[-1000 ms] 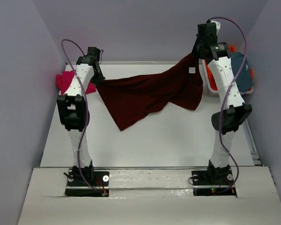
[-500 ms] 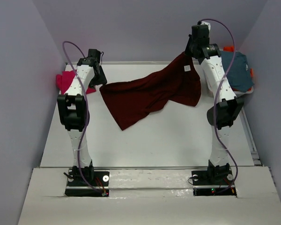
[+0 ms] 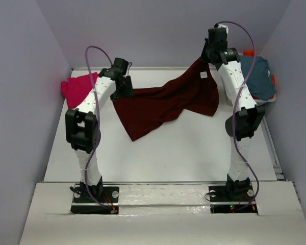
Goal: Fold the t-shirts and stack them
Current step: Flatten the tshirt out
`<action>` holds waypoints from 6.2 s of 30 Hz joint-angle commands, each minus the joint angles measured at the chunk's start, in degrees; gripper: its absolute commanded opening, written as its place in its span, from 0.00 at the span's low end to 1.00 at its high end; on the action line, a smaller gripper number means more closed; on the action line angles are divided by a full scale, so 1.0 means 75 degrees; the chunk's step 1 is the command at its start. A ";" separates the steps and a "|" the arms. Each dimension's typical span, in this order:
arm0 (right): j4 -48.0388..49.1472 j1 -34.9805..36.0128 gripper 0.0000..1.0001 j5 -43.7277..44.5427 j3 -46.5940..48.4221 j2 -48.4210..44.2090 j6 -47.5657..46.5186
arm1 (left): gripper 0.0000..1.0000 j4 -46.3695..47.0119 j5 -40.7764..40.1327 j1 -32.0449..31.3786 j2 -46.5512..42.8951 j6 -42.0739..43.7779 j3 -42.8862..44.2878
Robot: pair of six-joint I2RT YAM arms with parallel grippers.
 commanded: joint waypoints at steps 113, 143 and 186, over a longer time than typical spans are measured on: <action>-0.1510 -0.0072 0.07 -0.1320 -0.6009 -0.1099 0.0507 | 0.55 0.1000 0.1004 -0.1835 -0.0791 -0.0072 -0.3457; -0.1616 -0.0072 0.07 -0.1508 -0.6866 -0.1943 0.0331 | 0.64 0.0954 0.0899 -0.1319 -0.0886 0.0104 -0.3774; -0.2541 -0.0072 0.07 -0.1086 -0.8225 -0.3608 0.0378 | 0.06 0.0649 0.0641 0.0192 -0.2549 -0.0377 -0.3890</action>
